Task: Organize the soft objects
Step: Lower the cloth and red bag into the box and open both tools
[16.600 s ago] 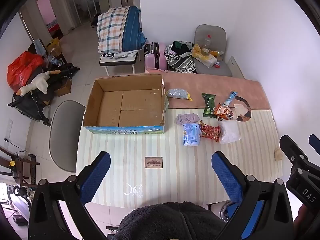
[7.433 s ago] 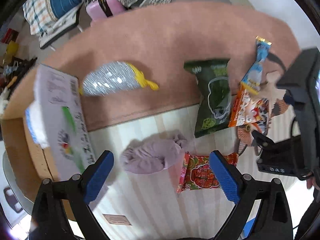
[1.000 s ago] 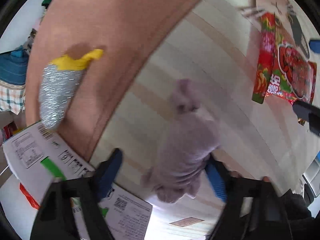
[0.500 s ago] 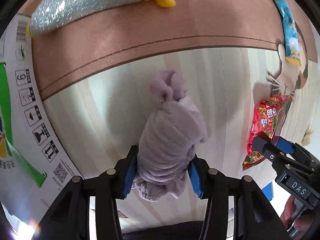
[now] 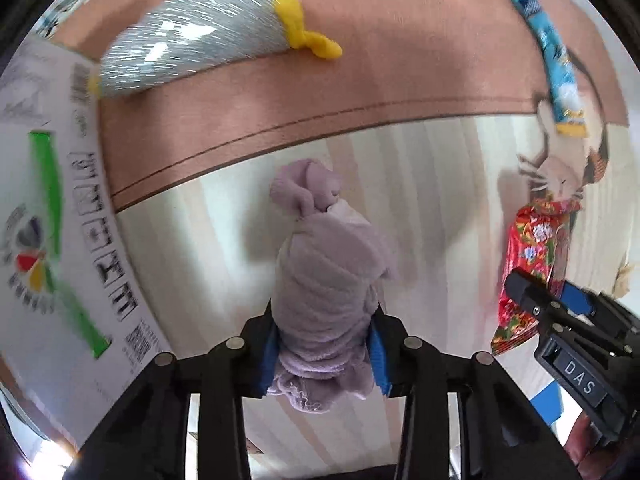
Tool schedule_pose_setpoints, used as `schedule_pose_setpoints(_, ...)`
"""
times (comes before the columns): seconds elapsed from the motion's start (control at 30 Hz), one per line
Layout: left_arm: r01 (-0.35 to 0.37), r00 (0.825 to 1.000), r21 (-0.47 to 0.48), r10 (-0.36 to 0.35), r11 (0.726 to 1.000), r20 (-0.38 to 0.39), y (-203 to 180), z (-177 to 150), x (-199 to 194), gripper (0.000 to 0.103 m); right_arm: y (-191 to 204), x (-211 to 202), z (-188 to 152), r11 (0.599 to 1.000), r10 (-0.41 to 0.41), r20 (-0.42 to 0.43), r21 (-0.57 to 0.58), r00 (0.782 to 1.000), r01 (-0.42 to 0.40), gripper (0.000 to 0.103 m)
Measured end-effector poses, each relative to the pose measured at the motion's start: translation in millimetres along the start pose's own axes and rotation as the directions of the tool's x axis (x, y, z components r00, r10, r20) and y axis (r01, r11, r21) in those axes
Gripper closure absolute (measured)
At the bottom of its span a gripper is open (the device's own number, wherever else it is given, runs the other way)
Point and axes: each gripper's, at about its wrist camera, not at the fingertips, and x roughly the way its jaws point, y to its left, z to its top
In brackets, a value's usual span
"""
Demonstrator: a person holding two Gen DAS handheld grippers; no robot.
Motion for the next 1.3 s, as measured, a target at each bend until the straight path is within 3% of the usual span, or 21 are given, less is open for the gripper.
schedule_pose_setpoints(0.13, 0.089, 0.992, -0.028, -0.086, 0.996, 0.095, 10, -18, -47, 0.069, 12, -38, -19, 0.997, 0.076, 0.045, 0.006, 0.996, -0.076, 0.055)
schedule_pose_setpoints(0.27, 0.201, 0.958, -0.069, -0.181, 0.977, 0.224, 43, -51, -115, 0.069, 46, -94, -53, 0.989, 0.147, 0.122, -0.046, 0.982, -0.142, 0.056)
schedule_pose_setpoints(0.4, 0.23, 0.923, -0.106, -0.183, 0.967, 0.339, 108, -79, -175, 0.069, 109, -130, -84, 0.971, 0.225, 0.163, -0.12, 0.961, -0.207, 0.055)
schedule_pose_setpoints(0.5, 0.233, 0.911, -0.155, -0.159, 0.96, 0.38, 167, -101, -204, 0.069, 180, -143, -112, 0.948, 0.285, 0.154, -0.19, 0.946, -0.254, 0.056)
schedule_pose_setpoints(0.67, 0.222, 0.921, -0.265, -0.113, 0.939, 0.372, 252, -134, -197, 0.069, 289, -136, -134, 0.919, 0.313, 0.102, -0.283, 0.944, -0.274, 0.056)
schedule_pose_setpoints(0.87, 0.275, 0.941, -0.361, -0.173, 0.891, 0.29, 319, -120, -144, 0.069, 377, -95, -134, 0.926, 0.238, 0.068, -0.317, 0.969, -0.206, 0.056)
schedule_pose_setpoints(1.03, 0.326, 0.942, -0.397, -0.26, 0.858, 0.213, 348, -102, -100, 0.069, 401, -36, -116, 0.936, 0.17, 0.034, -0.317, 0.985, -0.15, 0.056)
schedule_pose_setpoints(1.3, 0.332, 0.943, -0.383, -0.31, 0.862, 0.12, 353, -78, -60, 0.069, 424, 17, -100, 0.95, 0.092, 0.021, -0.301, 0.996, -0.081, 0.055)
